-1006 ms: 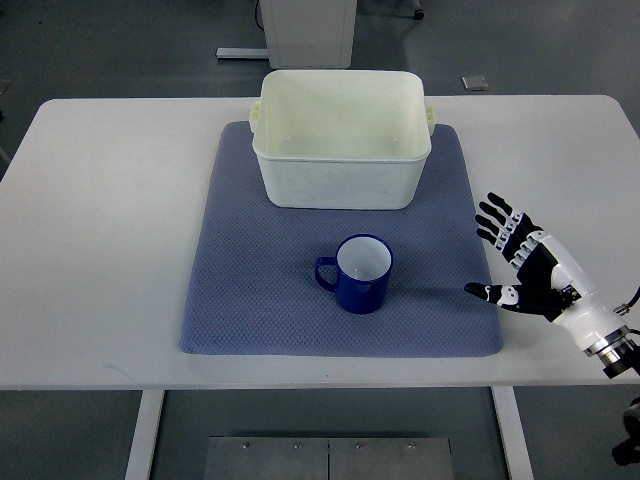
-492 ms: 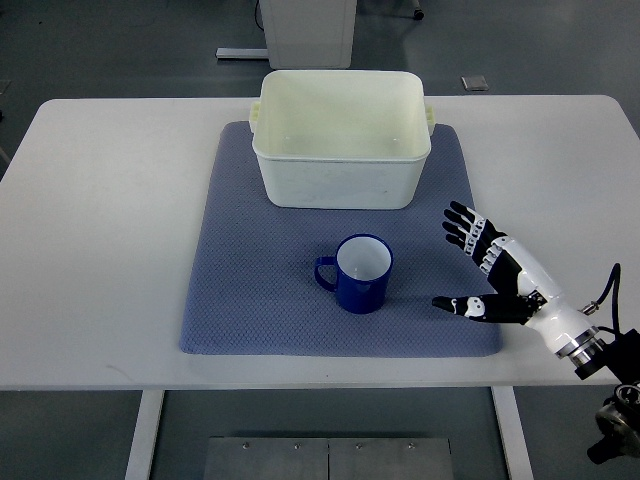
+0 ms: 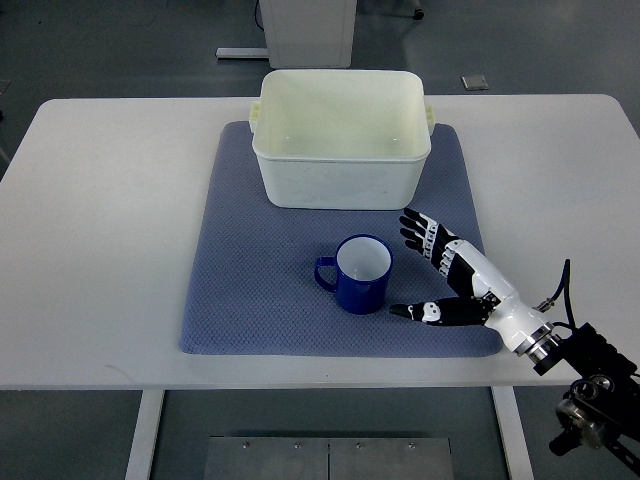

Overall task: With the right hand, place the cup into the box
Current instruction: 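Move the open right hand toward the blue mug's side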

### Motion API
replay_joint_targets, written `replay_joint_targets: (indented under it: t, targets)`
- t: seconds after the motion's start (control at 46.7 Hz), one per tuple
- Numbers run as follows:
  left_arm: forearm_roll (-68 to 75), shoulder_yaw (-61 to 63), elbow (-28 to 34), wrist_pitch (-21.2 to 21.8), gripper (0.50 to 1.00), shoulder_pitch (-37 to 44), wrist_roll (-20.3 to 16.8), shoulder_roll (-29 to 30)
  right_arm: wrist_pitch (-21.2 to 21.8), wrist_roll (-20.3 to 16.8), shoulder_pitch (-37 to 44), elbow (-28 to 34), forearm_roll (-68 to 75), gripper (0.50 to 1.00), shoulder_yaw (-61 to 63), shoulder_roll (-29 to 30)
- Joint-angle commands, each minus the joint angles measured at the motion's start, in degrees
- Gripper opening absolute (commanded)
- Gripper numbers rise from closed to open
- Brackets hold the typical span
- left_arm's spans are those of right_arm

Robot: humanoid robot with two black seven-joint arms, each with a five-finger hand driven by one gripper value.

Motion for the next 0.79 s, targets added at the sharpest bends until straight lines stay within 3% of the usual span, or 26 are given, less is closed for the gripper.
replay_joint_targets:
  t: [0.0,0.214,0.771]
  targets:
    - [0.00,0.00,0.00,0.00,1.000,0.00,0.00,0.00,-0.74,-0.87,0.36,-0.30,-0.14,1.000,-0.46,0.81]
    - [0.00,0.00,0.00,0.00,1.000,0.00,0.00,0.00,-3.47,-1.75,2.21,-1.44,-0.14,0.998,-3.01,2.13]
    - [0.00,0.00,0.00,0.00,1.000,0.00,0.00,0.00,-5.23,-4.47,4.23,-4.34,-0.67,0.985,-5.30,6.08]
